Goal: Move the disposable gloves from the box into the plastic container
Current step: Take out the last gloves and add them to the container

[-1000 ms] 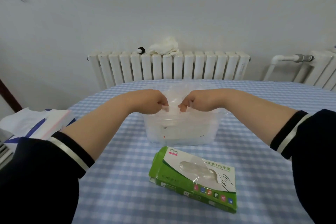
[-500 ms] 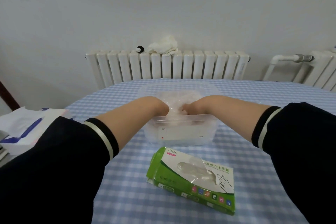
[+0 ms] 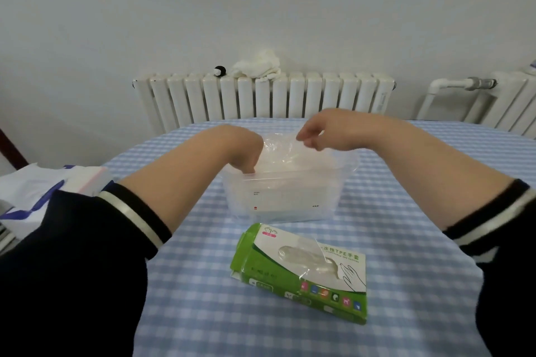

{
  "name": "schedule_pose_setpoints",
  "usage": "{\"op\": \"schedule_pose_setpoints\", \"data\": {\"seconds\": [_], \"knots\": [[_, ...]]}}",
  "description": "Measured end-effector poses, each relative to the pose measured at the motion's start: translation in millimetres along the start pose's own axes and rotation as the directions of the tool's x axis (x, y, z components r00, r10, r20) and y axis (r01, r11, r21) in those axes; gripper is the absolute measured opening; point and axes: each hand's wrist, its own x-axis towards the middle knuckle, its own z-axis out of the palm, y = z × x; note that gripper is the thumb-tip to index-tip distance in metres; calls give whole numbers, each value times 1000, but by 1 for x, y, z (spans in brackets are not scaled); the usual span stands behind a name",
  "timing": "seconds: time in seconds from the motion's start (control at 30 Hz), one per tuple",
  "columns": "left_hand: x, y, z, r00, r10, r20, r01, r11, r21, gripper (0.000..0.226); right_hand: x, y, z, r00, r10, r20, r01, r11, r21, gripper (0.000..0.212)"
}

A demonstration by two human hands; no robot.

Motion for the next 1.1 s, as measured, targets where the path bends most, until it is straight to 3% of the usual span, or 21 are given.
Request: {"op": "schedule_pose_setpoints", "data": {"seconds": [0.07, 0.13, 0.2, 0.27, 0.37, 0.47, 0.53, 0.63, 0.7, 0.8, 0.9, 1.0, 1.1], "knots": [[-14, -4, -6, 981, 1, -194, -10, 999, -47, 25, -15, 1, -5, 978, -61, -197, 77, 994, 76, 21], [-30, -4, -7, 886, -24, -464, -61, 984, -167, 23, -33, 1, -1, 945, -113, -306, 178, 965, 191, 13], [-52, 5, -2, 796, -30, -605, -181, 941, -286, 21, -56, -3, 7, 963, -178, -204, 236, 921, 310, 7], [-75, 17, 5, 772, 12, -635, -298, 890, -345, 15, -78, -12, 18, 970, -241, 3, 226, 914, 337, 9], [-100, 31, 19, 804, 90, -588, -419, 788, -452, 11, -91, -17, 49, 965, -185, 186, 173, 982, 80, 23], [-98, 38, 39, 935, 219, -280, -331, 823, -461, 24, -86, -15, 77, 966, -64, 249, 114, 975, -192, 46], [-90, 46, 56, 959, 265, -99, -283, 879, -384, 50, -81, -12, 89, 964, -29, 263, 91, 970, -225, 52], [-80, 57, 76, 959, 283, -37, -277, 893, -354, 64, -73, -9, 98, 957, -43, 287, 110, 970, -219, 35], [-77, 61, 82, 959, 282, -32, -277, 905, -322, 63, -70, -8, 100, 957, -79, 281, 132, 975, -176, 15], [-74, 65, 87, 961, 274, -38, -272, 911, -311, 60, -68, -2, 99, 961, -148, 234, 174, 980, -97, 24], [-70, 65, 89, 963, 270, -21, -262, 908, -328, 63, -67, 5, 96, 960, -240, 141, 212, 959, 186, 14], [-67, 62, 91, 964, 267, -1, -250, 902, -353, 60, -69, 8, 88, 959, -284, 12, 242, 838, 488, 11], [-63, 59, 92, 959, 283, -17, -268, 887, -376, 67, -71, 10, 78, 963, -229, -141, 263, 695, 669, 12]]}}
